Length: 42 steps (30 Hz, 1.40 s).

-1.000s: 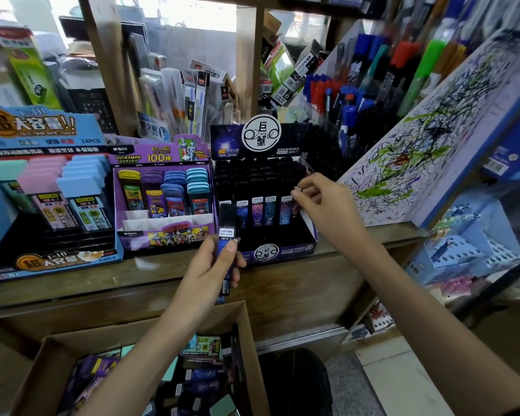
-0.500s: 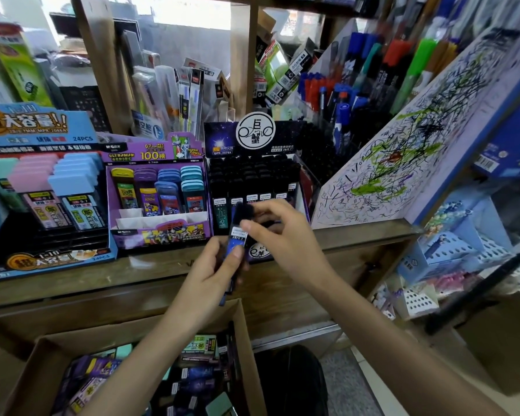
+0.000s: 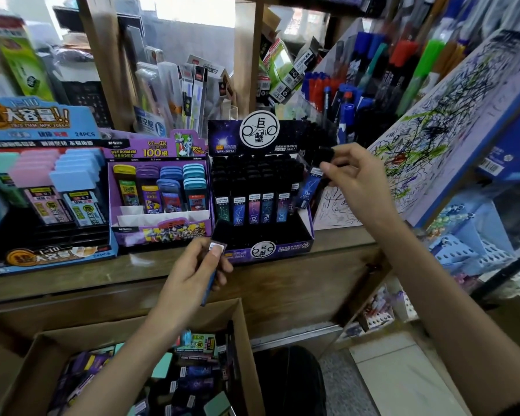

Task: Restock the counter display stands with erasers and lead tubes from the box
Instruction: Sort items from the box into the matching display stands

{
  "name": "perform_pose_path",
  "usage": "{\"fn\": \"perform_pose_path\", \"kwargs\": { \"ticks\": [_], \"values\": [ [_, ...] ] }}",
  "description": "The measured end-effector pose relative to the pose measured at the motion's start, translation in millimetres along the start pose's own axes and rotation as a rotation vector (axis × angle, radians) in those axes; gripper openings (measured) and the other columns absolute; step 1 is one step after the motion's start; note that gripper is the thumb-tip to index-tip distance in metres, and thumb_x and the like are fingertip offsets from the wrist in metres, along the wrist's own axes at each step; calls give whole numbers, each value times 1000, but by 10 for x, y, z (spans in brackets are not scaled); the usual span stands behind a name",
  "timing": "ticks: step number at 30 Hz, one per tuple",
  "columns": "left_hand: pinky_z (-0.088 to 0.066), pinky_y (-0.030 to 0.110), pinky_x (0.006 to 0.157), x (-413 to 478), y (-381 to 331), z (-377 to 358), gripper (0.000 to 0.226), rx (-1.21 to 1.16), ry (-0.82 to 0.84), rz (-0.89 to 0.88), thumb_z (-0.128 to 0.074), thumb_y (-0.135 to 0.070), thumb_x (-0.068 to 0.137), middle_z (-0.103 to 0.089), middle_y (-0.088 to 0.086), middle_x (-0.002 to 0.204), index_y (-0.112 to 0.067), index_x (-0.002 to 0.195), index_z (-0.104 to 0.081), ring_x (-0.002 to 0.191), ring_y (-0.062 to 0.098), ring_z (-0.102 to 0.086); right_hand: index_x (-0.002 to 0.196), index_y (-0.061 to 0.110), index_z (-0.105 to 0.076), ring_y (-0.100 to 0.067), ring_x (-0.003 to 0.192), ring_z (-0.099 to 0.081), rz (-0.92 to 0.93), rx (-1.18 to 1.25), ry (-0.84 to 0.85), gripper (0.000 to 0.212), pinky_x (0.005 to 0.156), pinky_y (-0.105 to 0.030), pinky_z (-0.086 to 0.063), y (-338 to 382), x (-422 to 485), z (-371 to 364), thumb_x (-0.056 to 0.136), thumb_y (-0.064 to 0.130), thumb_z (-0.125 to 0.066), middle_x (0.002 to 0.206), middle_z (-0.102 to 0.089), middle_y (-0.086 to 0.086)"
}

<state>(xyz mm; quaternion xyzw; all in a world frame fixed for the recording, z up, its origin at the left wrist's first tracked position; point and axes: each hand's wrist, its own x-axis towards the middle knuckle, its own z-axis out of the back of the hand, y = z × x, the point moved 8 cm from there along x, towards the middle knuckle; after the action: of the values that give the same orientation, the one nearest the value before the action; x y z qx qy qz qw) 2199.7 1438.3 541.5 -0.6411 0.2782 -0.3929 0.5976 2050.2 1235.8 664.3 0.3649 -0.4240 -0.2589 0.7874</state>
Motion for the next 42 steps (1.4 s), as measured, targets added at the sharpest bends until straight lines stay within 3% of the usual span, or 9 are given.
{"fn": "perform_pose_path", "kwargs": {
  "ticks": [7,13,19,23,28,31,35,39,42],
  "values": [
    [-47,19,56,-12,33,50,15,2,-6,5,-40,-19,97,-64,-5,72,-14,92,-53,61,9,-56,102,17,-60,1,79,-61,20,-119,130,13,75,-15,-52,-225,-31,-224,90,11,-61,88,-59,14],
    [-48,19,56,2,59,75,14,2,-15,6,-41,-22,95,-65,-6,72,-15,91,-53,61,9,-56,99,18,-61,-5,79,-65,-5,-77,238,15,75,-22,-55,-282,-45,-265,88,7,-62,88,-62,5],
    [-48,18,56,-8,101,41,15,-1,-26,16,-41,-18,97,-65,-5,71,-12,89,-53,60,9,-56,102,5,-65,-16,79,-62,-95,-240,102,15,75,-26,-53,-356,-44,-302,89,13,-63,91,-66,-8],
    [-48,19,56,-18,66,19,15,-3,-23,3,-40,-17,97,-65,-5,72,-12,90,-53,61,9,-57,103,-1,-65,-16,78,-59,-138,-310,68,21,75,-27,-50,-316,-50,-338,90,15,-62,86,-62,-4],
    [-48,19,56,-13,-30,58,15,-14,-38,-25,-40,-18,97,-66,-4,72,-11,91,-52,60,9,-57,100,3,-64,-11,74,-51,102,-548,-105,15,67,-20,-44,-2,-210,-297,93,14,-56,87,-61,-5],
    [-48,21,58,-9,-77,90,16,-15,-31,-30,-40,-19,97,-66,-6,73,-11,92,-52,62,9,-57,95,9,-64,-6,70,-51,188,-390,-147,9,63,-12,-40,198,-369,-358,92,11,-56,86,-59,1],
    [-47,21,59,-2,-213,60,16,-4,-11,-86,-41,-24,94,-64,-6,71,-12,92,-52,62,9,-56,89,30,-65,0,77,-59,-40,161,200,9,71,-16,-47,260,-559,-925,88,21,-63,85,-66,12],
    [-45,18,60,-7,-321,8,17,45,14,-162,-40,-23,94,-62,-8,71,-9,93,-51,63,9,-55,87,34,-62,-2,81,-61,-18,262,298,20,75,-19,-51,399,-712,-1279,86,14,-65,84,-65,12],
    [-44,14,67,0,-353,76,13,151,-1,-193,-42,-28,94,-62,-13,80,-21,100,-52,74,1,-57,84,33,-62,-1,76,-61,25,299,295,27,70,-17,-49,492,-624,-1265,84,6,-66,79,-64,12]
  ]
}}
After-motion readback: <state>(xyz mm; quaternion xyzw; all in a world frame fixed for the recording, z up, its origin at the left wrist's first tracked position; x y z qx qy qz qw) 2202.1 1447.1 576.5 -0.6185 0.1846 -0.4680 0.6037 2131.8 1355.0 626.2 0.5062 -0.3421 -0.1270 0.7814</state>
